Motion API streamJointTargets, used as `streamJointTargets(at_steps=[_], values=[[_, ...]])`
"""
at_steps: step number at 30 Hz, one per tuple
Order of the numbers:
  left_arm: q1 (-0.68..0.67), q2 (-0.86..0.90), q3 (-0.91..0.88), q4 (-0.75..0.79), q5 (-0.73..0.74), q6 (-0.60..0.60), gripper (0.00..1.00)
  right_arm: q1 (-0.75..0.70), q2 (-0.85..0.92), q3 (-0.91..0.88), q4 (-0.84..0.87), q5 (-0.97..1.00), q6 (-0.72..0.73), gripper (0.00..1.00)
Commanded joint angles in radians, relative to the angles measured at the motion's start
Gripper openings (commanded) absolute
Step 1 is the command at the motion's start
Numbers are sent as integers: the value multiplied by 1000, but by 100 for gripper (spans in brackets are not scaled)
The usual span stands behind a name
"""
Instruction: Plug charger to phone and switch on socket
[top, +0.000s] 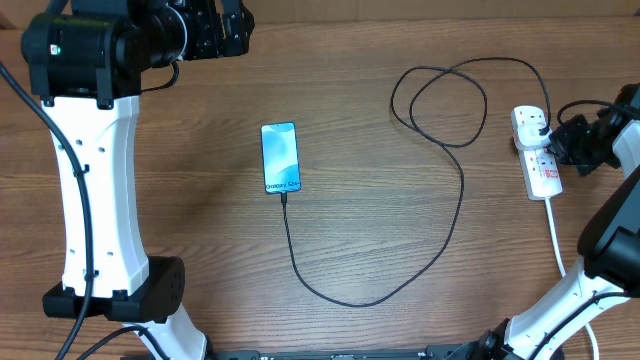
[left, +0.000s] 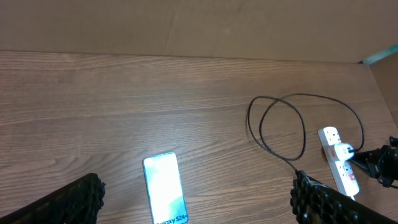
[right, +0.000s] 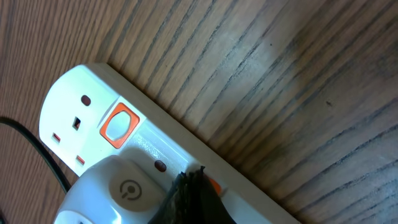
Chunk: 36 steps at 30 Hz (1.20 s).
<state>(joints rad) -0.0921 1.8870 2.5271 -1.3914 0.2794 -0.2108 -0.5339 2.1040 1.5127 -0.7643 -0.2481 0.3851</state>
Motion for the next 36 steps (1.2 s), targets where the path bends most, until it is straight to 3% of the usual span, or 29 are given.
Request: streamJointTargets(at_steps=[1,29,36], values=[[2,-1,13,3,-1,-3,100,42,45,-21,-45,-31,8,4],[2,-1,13,3,-1,-3,100,136,51,-21,-77,-19,11,4],[2,-1,13,3,-1,-3,100,33,43,40,-66,46,34,4]])
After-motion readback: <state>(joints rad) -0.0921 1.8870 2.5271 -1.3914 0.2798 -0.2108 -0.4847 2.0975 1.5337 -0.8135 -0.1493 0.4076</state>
